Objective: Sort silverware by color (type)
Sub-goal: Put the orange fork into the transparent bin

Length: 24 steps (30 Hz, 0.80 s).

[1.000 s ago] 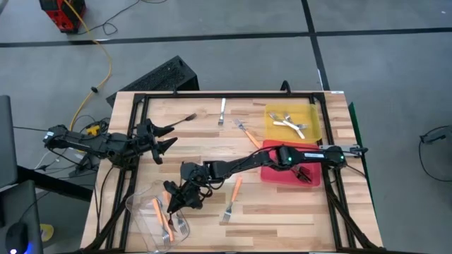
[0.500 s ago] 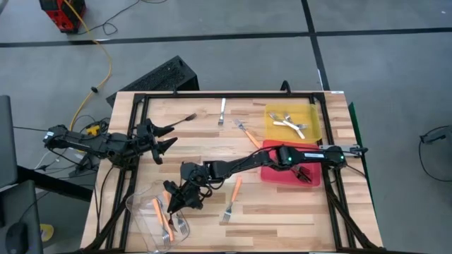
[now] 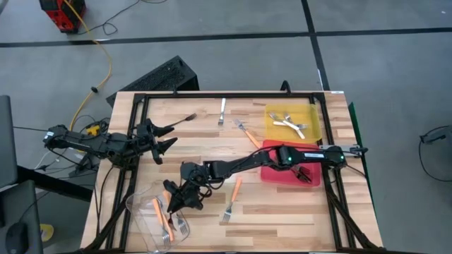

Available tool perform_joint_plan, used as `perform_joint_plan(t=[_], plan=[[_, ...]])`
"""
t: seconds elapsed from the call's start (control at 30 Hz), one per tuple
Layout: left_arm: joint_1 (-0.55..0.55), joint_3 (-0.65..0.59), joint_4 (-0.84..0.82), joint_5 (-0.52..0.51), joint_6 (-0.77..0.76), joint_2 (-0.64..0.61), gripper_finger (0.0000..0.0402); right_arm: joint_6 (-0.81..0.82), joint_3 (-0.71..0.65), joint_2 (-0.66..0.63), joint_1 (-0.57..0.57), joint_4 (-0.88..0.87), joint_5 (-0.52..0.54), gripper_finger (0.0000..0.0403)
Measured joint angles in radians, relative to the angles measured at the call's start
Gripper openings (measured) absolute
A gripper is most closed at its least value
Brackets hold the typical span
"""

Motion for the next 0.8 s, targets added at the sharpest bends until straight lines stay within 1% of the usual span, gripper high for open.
perform_joint_plan(t=[0.57,0.67,0.8], plan=[[0.0,0.0,0.0,0.0,0.0,0.0,0.0215,0.015,0.0,0.0,-0.005,0.002,0.0,0.0089],[0.0,0.0,0.0,0.0,0.0,0.0,0.0215,0.037,0.0,0.0,-0.005,0.005,0.001,0.01],[0.0,0.0,0.0,0.001,0.007,0.0,0.0215,0.062,0.0,0.0,-0.005,0.018,0.002,0.0132]])
